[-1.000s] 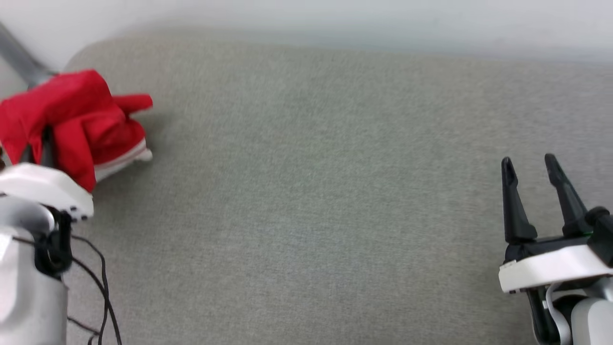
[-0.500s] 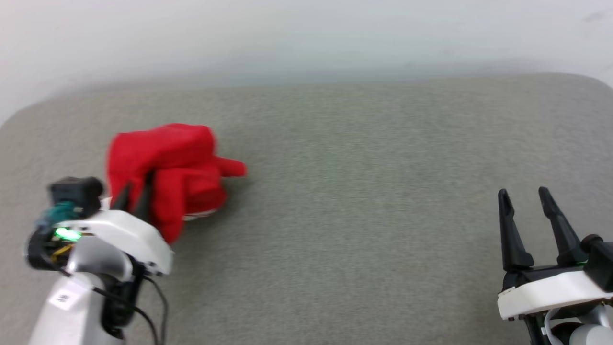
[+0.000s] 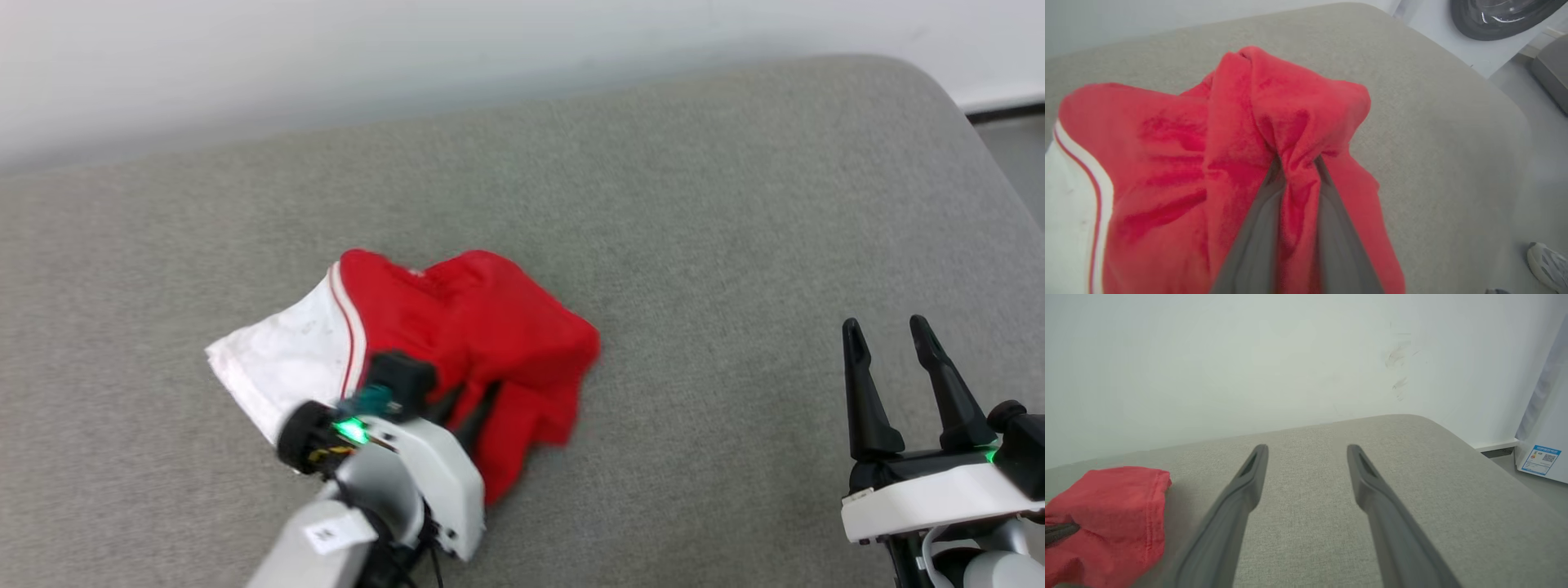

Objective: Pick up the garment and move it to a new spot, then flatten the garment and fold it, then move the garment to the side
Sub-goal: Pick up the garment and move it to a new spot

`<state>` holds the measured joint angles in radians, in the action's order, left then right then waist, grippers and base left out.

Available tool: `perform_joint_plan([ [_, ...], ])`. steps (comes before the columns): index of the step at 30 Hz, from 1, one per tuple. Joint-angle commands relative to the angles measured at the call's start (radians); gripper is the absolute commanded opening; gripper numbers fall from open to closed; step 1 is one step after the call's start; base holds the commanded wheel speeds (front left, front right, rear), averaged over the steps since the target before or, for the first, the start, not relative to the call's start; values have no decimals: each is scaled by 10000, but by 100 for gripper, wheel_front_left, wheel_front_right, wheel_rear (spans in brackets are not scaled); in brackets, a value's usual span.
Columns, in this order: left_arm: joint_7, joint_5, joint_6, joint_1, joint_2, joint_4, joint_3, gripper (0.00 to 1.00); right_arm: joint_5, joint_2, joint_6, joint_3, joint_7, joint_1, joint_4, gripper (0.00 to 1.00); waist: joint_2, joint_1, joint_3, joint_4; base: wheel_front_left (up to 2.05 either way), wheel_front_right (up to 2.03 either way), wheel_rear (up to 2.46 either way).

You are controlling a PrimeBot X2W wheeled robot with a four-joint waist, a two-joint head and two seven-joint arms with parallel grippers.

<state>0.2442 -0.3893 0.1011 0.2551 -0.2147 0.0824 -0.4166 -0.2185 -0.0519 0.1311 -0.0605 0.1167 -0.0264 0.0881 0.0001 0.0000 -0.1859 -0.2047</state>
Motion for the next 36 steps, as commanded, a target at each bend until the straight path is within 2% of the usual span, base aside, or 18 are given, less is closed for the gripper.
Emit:
perform_joint_plan([
  [1,29,44,51,-2,-37,56,-59,0,-50,24,-7,18,43,-143,-43,100,-1,0,-209,-162,0,0,0],
  [6,116,129,204,-264,98,293,-1103,0,-128,22,-7,40,230,-256,-199,100,-1,0,-477,-178,0,0,0],
  [10,60,26,236,-366,135,421,-1543,0,-98,22,-7,68,320,-392,-314,100,-1,0,-558,-66,0,0,0],
  [11,-32,-13,240,-364,169,442,-1596,27,-76,22,-7,50,321,-393,-337,100,-1,0,-539,-8,0,0,0],
  [12,-119,1,246,-351,190,438,-1631,78,-50,22,-7,38,329,-406,-355,100,-1,0,-509,48,0,0,0],
  [13,-276,40,247,-302,215,394,-1643,100,-11,22,-7,19,324,-423,-372,100,-1,0,-461,110,0,0,0],
  [20,-2029,422,-190,-242,492,-18,-1367,100,303,23,-7,-67,76,-235,-313,100,-1,0,144,609,0,0,0],
  [25,-3394,545,-862,-434,566,-160,-728,100,454,21,-7,-92,-218,-44,-136,100,-1,0,565,988,0,0,0],
  [30,-4309,611,-1569,-615,345,27,116,100,544,21,-7,-92,-449,266,7,100,-1,0,889,1326,0,0,0],
  [36,-4700,432,-2222,-1260,-77,108,1051,100,554,23,-7,-70,-623,530,-46,100,-1,0,1244,1513,0,0,0],
])
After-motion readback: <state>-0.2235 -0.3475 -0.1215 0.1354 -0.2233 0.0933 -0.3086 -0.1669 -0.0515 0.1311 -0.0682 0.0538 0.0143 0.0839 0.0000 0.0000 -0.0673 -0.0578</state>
